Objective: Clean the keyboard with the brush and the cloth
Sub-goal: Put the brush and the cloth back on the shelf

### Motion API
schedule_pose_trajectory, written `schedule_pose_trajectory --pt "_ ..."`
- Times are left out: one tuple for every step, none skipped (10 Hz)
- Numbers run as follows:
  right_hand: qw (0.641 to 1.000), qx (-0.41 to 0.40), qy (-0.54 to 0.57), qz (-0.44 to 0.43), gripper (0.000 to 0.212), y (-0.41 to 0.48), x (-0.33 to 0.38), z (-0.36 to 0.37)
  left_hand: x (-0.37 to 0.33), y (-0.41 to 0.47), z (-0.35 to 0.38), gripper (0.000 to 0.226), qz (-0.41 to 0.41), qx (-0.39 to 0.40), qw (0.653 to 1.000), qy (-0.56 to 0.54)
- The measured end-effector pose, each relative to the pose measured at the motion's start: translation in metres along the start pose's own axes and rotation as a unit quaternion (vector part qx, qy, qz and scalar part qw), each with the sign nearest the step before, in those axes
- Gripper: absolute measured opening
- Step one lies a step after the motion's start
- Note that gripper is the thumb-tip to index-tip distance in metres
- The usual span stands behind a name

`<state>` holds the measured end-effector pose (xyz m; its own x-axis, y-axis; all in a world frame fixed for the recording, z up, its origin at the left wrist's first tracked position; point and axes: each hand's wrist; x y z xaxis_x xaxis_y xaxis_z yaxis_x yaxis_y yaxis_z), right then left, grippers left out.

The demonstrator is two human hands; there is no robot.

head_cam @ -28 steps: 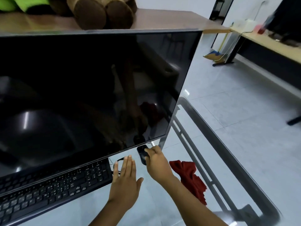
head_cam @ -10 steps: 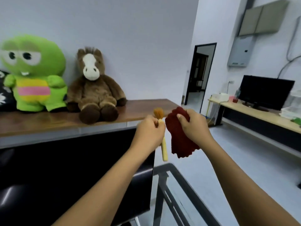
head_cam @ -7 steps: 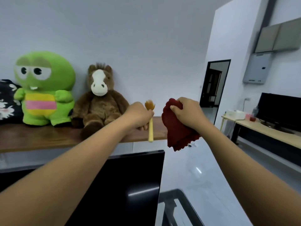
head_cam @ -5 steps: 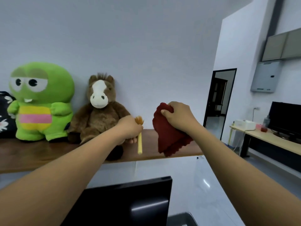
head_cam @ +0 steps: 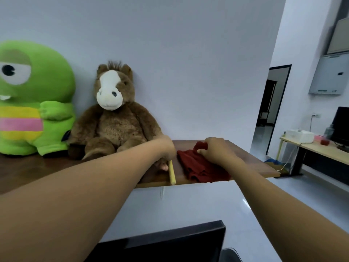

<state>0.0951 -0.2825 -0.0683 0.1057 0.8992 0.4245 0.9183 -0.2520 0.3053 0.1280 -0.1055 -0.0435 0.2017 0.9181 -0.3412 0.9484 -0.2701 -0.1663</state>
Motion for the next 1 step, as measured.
schedule_pose_trajectory --pt "0.999 -0.004 -0.038 -0.002 0.037 0.0004 -0.0052 0.0045 -0.0002 0.0065 0.0066 0.027 -0.028 0.052 0.998 0.012"
Point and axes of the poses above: each hand's wrist, its own y-axis towards the middle knuckle, its own z-axis out of the palm, x = y × z, and after that the axes turned 9 degrees about y, right-handed
